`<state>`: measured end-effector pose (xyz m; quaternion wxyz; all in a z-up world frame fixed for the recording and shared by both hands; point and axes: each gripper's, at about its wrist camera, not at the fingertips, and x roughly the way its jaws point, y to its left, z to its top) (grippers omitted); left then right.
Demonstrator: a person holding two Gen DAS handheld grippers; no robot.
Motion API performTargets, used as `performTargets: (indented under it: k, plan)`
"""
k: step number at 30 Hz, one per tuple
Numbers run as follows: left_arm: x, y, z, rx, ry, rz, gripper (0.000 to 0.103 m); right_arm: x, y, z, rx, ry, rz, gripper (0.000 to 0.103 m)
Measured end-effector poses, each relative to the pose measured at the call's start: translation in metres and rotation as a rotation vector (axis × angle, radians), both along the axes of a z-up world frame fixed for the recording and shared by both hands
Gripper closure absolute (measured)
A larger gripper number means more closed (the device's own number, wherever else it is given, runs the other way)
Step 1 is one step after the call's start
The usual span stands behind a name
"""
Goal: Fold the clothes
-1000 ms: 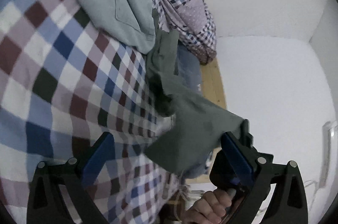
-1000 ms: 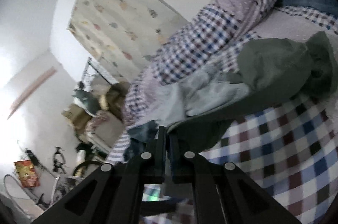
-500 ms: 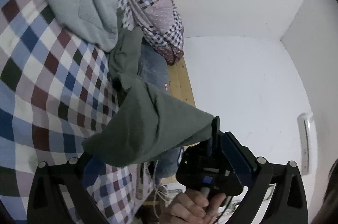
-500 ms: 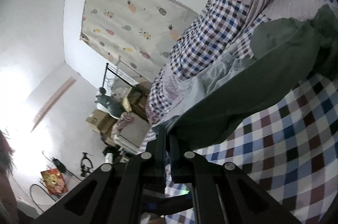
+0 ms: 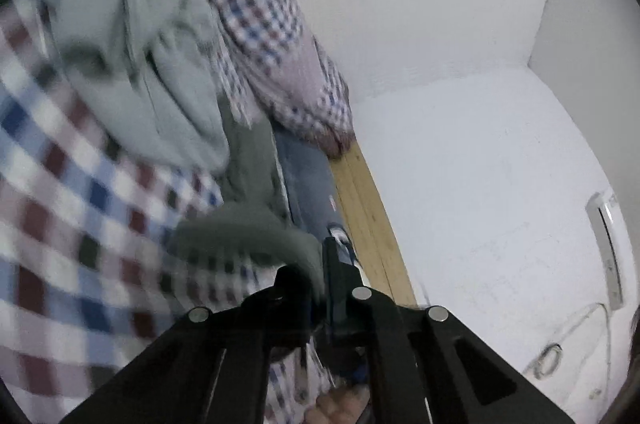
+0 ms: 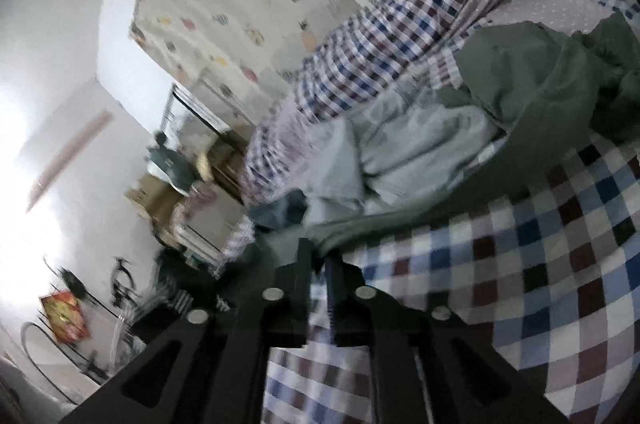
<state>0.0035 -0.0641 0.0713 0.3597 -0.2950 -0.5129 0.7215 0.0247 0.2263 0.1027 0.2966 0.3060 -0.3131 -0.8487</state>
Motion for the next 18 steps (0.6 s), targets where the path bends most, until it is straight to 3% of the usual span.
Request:
performTargets:
  k: [2, 4, 12, 18]
  plan:
    - [-0.003, -0.025, 0.007, -0.009, 0.008, 0.073, 0.101, -0.001, -0.005, -0.007, 0.039, -0.013, 0.006, 0.057]
    - [-0.006, -0.051, 0.014, -0.017, 0.013, 0.147, 0.102, -0.001, -0.007, -0.013, 0.054, -0.010, 0.009, 0.052]
    - [0.003, -0.154, 0.035, -0.031, 0.053, 0.410, 0.102, -0.011, -0.006, -0.034, 0.150, -0.046, -0.026, 0.049]
    - [0.025, -0.240, 0.043, -0.028, 0.063, 0.660, 0.102, -0.016, 0.030, -0.037, 0.201, -0.052, -0.122, 0.049]
